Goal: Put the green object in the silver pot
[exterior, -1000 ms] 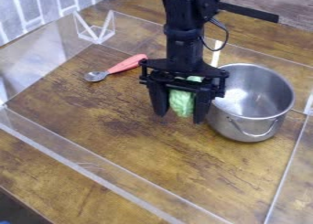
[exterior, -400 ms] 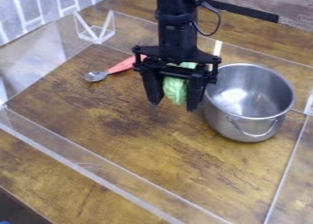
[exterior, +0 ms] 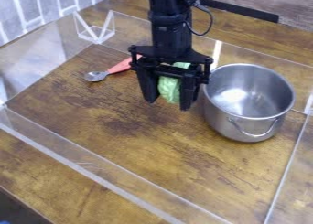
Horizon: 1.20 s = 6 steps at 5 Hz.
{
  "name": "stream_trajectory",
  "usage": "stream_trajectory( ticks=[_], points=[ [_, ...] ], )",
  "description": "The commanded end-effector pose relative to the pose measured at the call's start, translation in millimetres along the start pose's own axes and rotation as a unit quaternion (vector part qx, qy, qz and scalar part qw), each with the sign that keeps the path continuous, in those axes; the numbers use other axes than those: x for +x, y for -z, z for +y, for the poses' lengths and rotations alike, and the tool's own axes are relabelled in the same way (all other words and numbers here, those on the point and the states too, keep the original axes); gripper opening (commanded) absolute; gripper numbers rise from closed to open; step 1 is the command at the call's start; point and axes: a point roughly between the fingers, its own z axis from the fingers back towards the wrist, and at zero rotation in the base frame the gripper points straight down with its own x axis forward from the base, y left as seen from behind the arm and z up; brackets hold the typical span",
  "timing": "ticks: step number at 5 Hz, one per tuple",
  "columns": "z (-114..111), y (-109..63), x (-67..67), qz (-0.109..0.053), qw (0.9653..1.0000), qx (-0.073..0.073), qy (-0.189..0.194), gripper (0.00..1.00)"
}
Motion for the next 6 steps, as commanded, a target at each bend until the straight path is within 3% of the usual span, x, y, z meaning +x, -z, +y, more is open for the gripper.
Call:
stream_trajectory(
  ticks=[1,3,5,6],
  points=[
    [8,-11.4,16.4,-0.029,0.9994,-0.003,-0.016,0.00],
    [21,3.1,11.4,-0.030,0.9983,0.002,-0.050,0.00],
    [13,-53.7,18.6,-0.056,0.9965,0.017,-0.060,0.00],
    [-5,-73.4,30.8,-0.073,0.9967,0.012,-0.035,0.00]
  ],
)
